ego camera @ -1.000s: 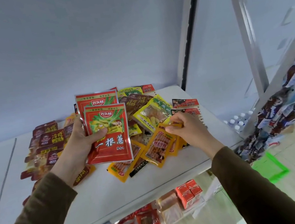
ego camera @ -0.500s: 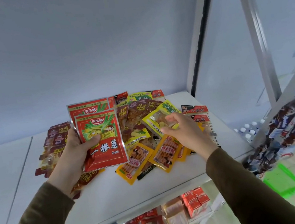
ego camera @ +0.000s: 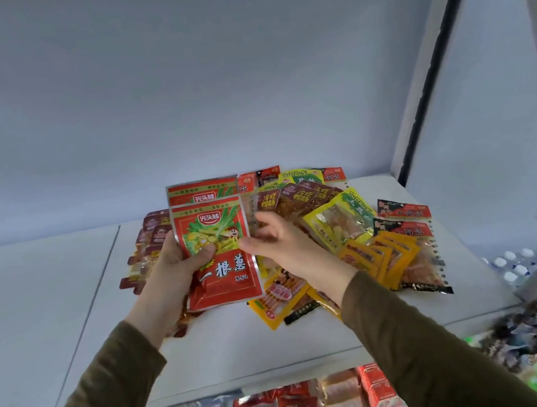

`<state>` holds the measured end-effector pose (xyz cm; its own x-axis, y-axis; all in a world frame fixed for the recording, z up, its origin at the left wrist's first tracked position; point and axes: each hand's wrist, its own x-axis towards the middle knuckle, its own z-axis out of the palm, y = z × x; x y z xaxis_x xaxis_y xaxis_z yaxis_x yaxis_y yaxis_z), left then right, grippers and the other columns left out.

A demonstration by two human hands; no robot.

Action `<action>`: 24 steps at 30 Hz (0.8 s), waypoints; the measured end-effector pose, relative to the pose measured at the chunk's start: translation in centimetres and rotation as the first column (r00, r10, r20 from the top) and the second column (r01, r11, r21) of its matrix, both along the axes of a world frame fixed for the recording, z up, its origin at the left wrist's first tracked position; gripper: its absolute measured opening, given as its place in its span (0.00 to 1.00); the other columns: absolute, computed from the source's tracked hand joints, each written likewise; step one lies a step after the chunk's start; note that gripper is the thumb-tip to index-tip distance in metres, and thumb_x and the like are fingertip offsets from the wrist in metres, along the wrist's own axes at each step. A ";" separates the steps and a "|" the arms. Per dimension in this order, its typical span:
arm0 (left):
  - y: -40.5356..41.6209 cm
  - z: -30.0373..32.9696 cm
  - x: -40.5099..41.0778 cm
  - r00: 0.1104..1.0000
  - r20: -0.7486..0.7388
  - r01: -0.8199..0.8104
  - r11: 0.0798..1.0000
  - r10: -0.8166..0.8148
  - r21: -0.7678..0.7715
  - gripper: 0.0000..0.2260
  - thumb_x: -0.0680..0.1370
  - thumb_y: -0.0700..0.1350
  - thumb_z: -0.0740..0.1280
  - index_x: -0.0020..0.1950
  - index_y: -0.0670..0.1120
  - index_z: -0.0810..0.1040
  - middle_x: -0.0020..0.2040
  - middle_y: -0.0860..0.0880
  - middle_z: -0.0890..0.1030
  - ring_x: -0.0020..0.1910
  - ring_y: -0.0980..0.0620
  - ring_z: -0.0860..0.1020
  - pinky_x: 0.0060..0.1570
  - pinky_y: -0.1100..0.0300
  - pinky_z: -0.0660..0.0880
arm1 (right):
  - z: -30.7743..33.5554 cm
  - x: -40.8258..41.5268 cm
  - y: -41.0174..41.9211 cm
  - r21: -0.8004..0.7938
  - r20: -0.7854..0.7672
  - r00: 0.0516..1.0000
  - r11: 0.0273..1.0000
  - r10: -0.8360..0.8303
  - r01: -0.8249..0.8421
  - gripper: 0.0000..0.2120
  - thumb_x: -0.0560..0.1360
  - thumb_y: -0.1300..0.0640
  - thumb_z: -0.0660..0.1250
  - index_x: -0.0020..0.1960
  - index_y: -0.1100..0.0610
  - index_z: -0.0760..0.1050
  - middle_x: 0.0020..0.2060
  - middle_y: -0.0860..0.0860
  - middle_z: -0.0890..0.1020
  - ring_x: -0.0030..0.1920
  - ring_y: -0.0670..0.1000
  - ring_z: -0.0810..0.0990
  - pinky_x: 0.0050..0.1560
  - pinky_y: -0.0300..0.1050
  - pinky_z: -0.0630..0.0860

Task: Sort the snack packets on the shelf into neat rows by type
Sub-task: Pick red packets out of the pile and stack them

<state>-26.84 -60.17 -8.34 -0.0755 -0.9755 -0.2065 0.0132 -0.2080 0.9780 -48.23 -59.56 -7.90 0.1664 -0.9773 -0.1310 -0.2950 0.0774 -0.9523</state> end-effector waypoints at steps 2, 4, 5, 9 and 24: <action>0.3 0.3 0.2 1.000 0.020 -0.012 1.000 0.012 -0.003 0.22 0.76 0.49 0.74 0.68 0.55 0.73 0.56 0.49 0.86 0.50 0.43 0.87 0.54 0.39 0.82 | -0.3 2.0 -0.6 0.062 0.071 0.997 0.997 0.035 -0.040 0.43 0.65 0.31 0.76 0.73 0.44 0.65 0.64 0.46 0.79 0.59 0.49 0.83 0.61 0.56 0.80; 0.7 0.5 1.2 0.999 0.019 -0.045 0.999 0.045 -0.001 0.20 0.76 0.49 0.74 0.67 0.55 0.73 0.55 0.49 0.86 0.50 0.44 0.87 0.54 0.41 0.82 | 0.0 3.9 -0.9 0.093 0.101 0.994 0.994 0.041 -0.050 0.36 0.70 0.38 0.76 0.71 0.47 0.65 0.61 0.48 0.80 0.54 0.47 0.84 0.53 0.49 0.83; 0.8 0.5 2.0 0.998 0.000 -0.066 0.998 0.066 0.006 0.20 0.77 0.49 0.74 0.66 0.55 0.73 0.55 0.49 0.86 0.50 0.44 0.87 0.54 0.41 0.82 | 0.1 5.0 -1.0 0.109 0.106 0.993 0.992 0.044 -0.056 0.34 0.72 0.40 0.75 0.71 0.48 0.64 0.60 0.48 0.80 0.51 0.46 0.84 0.47 0.42 0.82; 1.3 0.6 6.7 0.988 -0.021 -0.151 0.988 0.152 0.037 0.22 0.76 0.47 0.75 0.67 0.52 0.72 0.56 0.46 0.86 0.50 0.43 0.86 0.53 0.42 0.82 | 0.0 10.0 -1.6 0.177 0.174 0.980 0.976 0.099 -0.130 0.32 0.73 0.41 0.75 0.72 0.48 0.67 0.58 0.48 0.83 0.50 0.46 0.85 0.45 0.41 0.82; -1.1 0.4 29.2 0.989 -0.016 -0.146 0.983 0.149 0.108 0.19 0.79 0.44 0.71 0.68 0.48 0.71 0.57 0.45 0.84 0.53 0.43 0.84 0.47 0.51 0.81 | -0.9 34.5 -4.0 0.164 0.268 0.961 0.986 -0.073 0.030 0.20 0.77 0.52 0.73 0.65 0.54 0.72 0.55 0.50 0.83 0.48 0.47 0.83 0.41 0.41 0.78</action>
<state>2.36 -61.24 -7.90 0.0616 -0.9490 -0.3092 0.0744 -0.3045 0.9496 -13.71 -63.56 -8.80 0.1670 -0.9562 -0.2403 -0.0183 0.2406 -0.9704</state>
